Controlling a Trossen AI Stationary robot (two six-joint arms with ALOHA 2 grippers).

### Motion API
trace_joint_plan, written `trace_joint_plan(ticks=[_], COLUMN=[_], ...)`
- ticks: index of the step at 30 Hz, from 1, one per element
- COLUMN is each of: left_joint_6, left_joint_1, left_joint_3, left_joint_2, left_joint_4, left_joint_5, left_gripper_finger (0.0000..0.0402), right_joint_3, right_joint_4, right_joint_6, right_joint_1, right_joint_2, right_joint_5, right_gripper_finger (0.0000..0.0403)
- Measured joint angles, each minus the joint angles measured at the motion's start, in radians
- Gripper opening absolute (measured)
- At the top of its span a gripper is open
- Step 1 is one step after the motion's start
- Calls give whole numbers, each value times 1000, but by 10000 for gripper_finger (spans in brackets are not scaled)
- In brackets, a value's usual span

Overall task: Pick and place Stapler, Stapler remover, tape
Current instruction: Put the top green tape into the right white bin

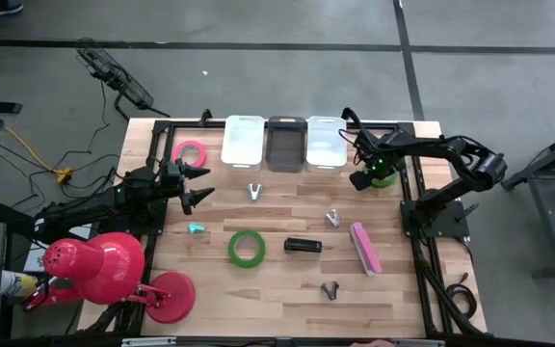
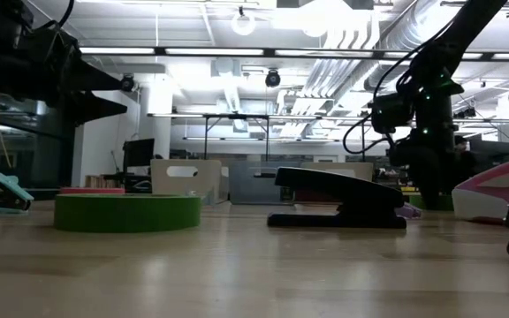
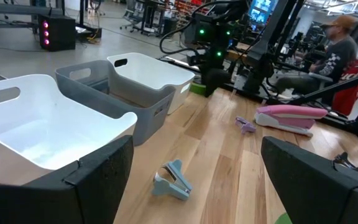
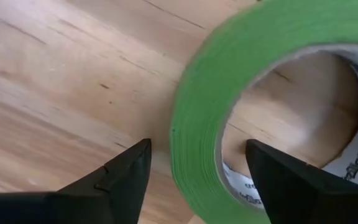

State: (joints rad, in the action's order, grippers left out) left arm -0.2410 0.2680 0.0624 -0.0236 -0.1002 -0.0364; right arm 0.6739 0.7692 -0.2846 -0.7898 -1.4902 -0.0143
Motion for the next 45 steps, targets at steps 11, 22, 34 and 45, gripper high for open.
trace_joint_plan(ticks=[11,22,34,45], left_joint_6=[0,0,0,0], left_joint_1=[0,0,0,0], left_joint_3=[0,0,0,0], left_joint_2=[0,0,0,0], left_joint_4=[0,0,0,0], left_joint_5=[0,0,0,0], left_gripper_finger=[349,349,349,349], right_joint_3=[-2,53,335,612], right_joint_4=[4,114,366,448], right_joint_6=[43,61,344,680], right_joint_1=[0,-3,-2,26], right_joint_2=[-1,3,26,2], right_joint_5=[-7,3,9,47], right_gripper_finger=[100,79,79,79])
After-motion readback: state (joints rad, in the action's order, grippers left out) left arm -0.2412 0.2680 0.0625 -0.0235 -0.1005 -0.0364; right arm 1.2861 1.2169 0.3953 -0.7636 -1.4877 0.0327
